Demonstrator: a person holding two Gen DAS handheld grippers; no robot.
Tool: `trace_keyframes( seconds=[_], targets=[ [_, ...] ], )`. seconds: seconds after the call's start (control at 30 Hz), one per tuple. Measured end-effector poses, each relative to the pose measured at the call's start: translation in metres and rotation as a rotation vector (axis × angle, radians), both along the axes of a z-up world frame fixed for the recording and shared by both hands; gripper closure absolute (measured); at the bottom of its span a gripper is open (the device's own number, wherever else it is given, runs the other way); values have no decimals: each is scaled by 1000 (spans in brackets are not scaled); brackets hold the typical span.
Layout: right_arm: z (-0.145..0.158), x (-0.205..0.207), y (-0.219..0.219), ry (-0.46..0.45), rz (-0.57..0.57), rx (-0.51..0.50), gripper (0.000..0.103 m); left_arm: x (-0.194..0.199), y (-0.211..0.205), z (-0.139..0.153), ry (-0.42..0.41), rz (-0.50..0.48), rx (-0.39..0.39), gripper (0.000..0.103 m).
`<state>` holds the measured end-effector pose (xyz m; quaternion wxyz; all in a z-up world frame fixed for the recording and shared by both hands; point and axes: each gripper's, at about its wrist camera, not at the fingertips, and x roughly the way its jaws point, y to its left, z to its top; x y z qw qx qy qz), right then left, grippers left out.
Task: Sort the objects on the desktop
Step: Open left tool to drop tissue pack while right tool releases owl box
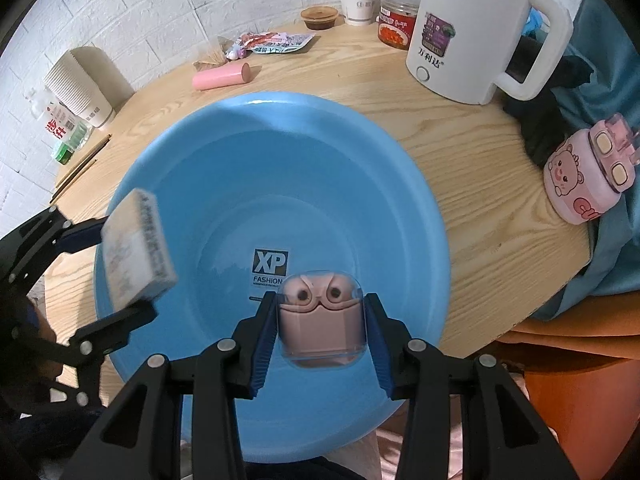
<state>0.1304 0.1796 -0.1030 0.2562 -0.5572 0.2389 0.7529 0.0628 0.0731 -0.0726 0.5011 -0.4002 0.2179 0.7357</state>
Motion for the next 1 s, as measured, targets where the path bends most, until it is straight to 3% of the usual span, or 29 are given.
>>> trace_keyframes(
  seconds=[0.43, 0.53, 0.63, 1.0],
  targets=[
    [-5, 13, 6, -5, -18, -22, 60, -9, 34, -31, -29, -24, -96, 40],
    [-5, 14, 7, -1, -14, -23, 60, -8, 36, -35, -26, -38, -109, 34],
    [-3, 14, 5, 0, -12, -21, 60, -6, 38, -37, -14, -58, -122, 19],
    [1, 10, 3, 2, -1, -18, 60, -9, 31, -28, 0, -28, -104, 18]
  ],
)
